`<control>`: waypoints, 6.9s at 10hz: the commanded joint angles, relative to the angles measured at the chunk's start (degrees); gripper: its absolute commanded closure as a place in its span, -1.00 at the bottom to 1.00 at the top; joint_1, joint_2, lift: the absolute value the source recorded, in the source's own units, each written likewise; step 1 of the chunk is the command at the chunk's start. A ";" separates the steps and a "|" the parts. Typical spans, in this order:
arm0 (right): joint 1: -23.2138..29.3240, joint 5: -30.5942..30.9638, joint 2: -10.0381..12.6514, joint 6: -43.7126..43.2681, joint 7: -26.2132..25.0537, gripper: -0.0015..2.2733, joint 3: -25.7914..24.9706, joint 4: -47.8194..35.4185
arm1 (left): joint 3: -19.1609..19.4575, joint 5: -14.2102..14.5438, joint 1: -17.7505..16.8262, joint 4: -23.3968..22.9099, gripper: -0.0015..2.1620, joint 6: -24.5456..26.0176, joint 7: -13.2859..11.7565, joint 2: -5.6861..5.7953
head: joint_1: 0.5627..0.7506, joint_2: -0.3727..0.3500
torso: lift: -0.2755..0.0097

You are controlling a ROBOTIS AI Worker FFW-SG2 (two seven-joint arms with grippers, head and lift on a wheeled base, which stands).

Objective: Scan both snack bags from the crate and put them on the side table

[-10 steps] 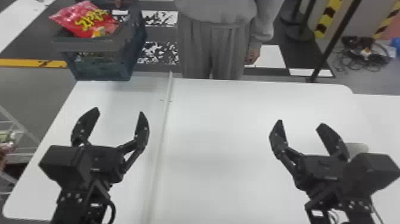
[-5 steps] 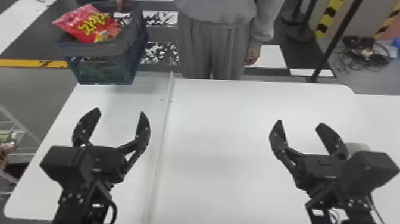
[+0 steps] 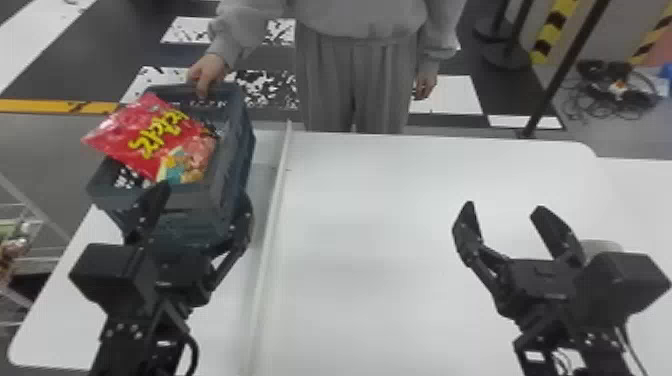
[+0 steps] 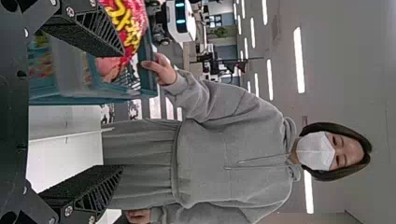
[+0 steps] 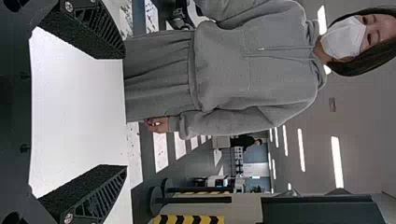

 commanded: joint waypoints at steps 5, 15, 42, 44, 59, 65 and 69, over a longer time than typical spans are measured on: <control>0.17 0.05 -0.02 2.25 0.17 -0.92 0.22 -0.60 | 0.26 0.38 -0.03 -0.02 -0.86 0.00 0.00 0.09 | 0.41 0.09 | 0.32; 0.26 -0.21 -0.81 4.36 0.17 -0.92 0.05 -1.57 | 21.62 15.15 -3.90 2.44 -0.82 11.07 -3.25 0.09 | 0.41 0.62 | 0.32; -1.06 -1.97 -2.13 9.10 2.46 -0.92 -0.22 -1.92 | 22.85 15.68 -20.77 0.33 0.98 34.10 -10.46 0.53 | 0.41 0.66 | 0.32; -1.24 -2.15 -2.22 9.28 2.46 -0.92 -0.22 -1.83 | 25.40 20.60 -19.19 -6.35 0.98 37.62 -10.19 0.79 | 0.41 0.66 | 0.32; -0.88 -3.38 -2.39 9.28 2.37 -0.92 -2.06 -2.09 | -3.78 30.62 -21.56 19.05 0.98 26.54 -26.10 -5.45 | 0.41 -0.50 | 0.32; -0.97 -3.47 -2.31 9.45 2.37 -0.92 -1.80 -2.01 | -10.20 20.33 -24.38 22.65 -0.95 26.54 -23.55 -5.97 | 0.41 -0.73 | 0.32; -1.41 -3.47 -2.22 11.56 2.46 -0.92 -1.89 -1.48 | -9.76 3.37 -19.63 9.91 -0.94 25.84 -15.38 -4.57 | 0.41 -0.60 | 0.32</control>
